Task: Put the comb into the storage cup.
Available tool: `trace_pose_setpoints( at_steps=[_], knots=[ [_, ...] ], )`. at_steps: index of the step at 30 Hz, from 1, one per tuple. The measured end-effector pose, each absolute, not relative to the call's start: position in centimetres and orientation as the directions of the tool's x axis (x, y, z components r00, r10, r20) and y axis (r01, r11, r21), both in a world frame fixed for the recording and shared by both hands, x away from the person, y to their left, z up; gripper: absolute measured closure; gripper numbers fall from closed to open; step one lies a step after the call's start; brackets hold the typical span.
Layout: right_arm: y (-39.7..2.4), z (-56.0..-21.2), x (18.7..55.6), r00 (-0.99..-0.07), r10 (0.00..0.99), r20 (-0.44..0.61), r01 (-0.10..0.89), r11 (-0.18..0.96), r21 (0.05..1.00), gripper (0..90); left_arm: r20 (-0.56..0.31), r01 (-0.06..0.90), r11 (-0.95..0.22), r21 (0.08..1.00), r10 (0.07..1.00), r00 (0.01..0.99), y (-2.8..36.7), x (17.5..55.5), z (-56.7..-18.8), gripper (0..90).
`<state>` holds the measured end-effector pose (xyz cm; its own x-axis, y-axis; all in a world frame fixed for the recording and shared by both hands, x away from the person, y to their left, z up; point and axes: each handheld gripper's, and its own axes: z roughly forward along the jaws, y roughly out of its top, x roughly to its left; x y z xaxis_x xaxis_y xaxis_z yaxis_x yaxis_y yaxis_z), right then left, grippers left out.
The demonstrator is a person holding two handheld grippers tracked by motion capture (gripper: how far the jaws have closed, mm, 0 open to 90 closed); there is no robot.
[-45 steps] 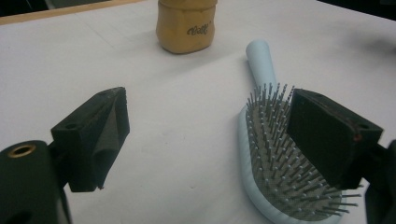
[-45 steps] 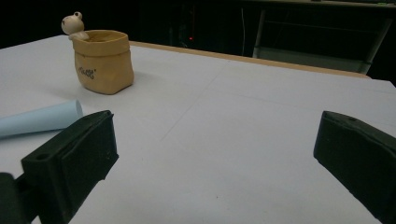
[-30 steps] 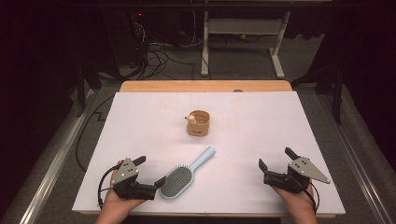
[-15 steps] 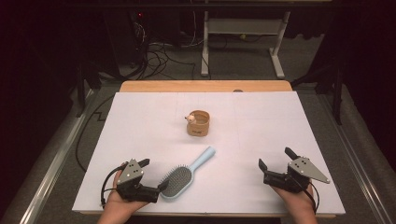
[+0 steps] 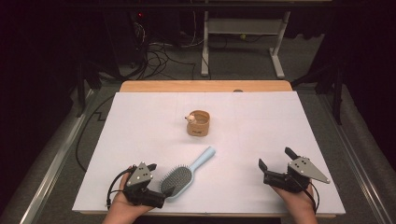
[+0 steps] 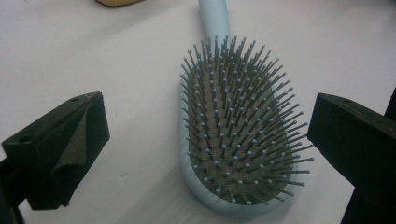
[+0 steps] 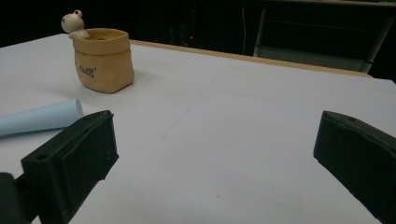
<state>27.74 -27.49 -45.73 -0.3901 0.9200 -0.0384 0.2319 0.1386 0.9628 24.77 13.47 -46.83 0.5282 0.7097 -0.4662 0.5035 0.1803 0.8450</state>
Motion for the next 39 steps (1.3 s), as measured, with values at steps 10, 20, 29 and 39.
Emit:
trace_pose_setpoints(
  at_steps=[10,20,29,39],
  knots=[
    [-27.4,-45.7,27.8,-0.393,0.919,-0.041,0.229,0.141,0.963,0.1,-0.45,0.535,0.131,0.834,0.722,0.525,12.4,24.7,-47.3,0.2],
    [-27.4,-45.7,27.7,-0.402,0.915,-0.04,0.225,0.141,0.964,0.1,-0.394,0.599,0.007,0.801,0.759,0.519,10.1,25.3,-48.1,0.2],
    [-27.3,-45.6,27.7,-0.405,0.913,-0.043,0.222,0.144,0.964,0.1,-0.368,0.639,-0.038,0.768,0.79,0.49,9.7,26.4,-48.2,0.3],
    [-27.3,-45.6,27.7,-0.404,0.914,-0.041,0.223,0.142,0.964,0.1,-0.352,0.669,-0.068,0.74,0.808,0.472,9.1,27.2,-47.9,0.3]
  ],
)
